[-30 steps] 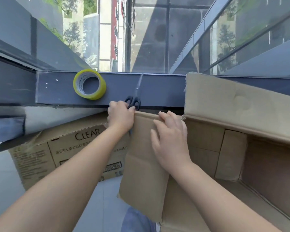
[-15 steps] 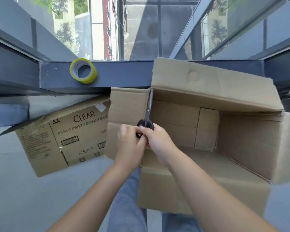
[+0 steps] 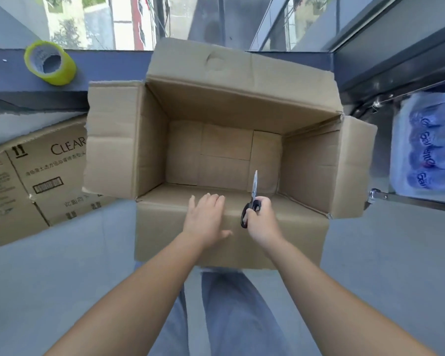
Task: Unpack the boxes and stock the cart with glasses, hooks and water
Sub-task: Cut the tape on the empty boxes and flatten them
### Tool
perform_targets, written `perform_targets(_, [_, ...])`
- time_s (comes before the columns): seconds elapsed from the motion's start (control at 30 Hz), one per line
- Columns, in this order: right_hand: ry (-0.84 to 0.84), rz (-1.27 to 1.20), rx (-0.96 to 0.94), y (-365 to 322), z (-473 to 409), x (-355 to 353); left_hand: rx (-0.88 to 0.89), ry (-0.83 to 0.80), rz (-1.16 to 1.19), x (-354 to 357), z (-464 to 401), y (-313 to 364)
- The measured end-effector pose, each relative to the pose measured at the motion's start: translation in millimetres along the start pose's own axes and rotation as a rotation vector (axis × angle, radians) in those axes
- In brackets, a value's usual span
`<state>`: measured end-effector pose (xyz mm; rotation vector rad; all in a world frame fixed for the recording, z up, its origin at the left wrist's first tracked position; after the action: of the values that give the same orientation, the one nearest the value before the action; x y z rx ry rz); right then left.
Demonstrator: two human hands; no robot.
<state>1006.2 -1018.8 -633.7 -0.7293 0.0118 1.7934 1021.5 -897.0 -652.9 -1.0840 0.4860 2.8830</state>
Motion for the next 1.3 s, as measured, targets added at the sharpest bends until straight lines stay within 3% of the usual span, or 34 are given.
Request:
perform_targets(0.23, [-0.002, 0.083, -0.034, 39, -13, -13, 0.062, -0.084, -0.239, 38, -27, 29])
perform_targets(0.4, [0.063, 0.006, 0.030, 64, -10, -35, 0.118, -0.150, -0.259, 54, -50, 41])
perform_targets(0.6, [0.191, -0.054, -0.016, 64, 9, -65, 0.155, 0.101, -0.203, 10, -51, 46])
perform_targets(0.77, [0.295, -0.132, -0.196, 37, 36, -100, 0.174, 0.246, -0.246, -56, -31, 71])
perform_targets(1.07, [0.402, 0.220, -0.572, 7, 95, -171, -0.060, 0.270, 0.175, -72, 61, 114])
perform_targets(1.3, [0.421, 0.208, -0.576, 27, 101, -175, -0.157, 0.373, 0.746, -65, 71, 121])
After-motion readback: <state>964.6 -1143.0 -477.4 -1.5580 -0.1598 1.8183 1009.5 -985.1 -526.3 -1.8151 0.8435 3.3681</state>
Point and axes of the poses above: each hand's wrist, its own z-axis away from the middle knuckle, its own x-axis out of the palm, y = z × x, the point moved 10 cm from there along -z, towards the middle knuckle, and after that the axes turned 5 degrees about y, right-handed, at the moved point
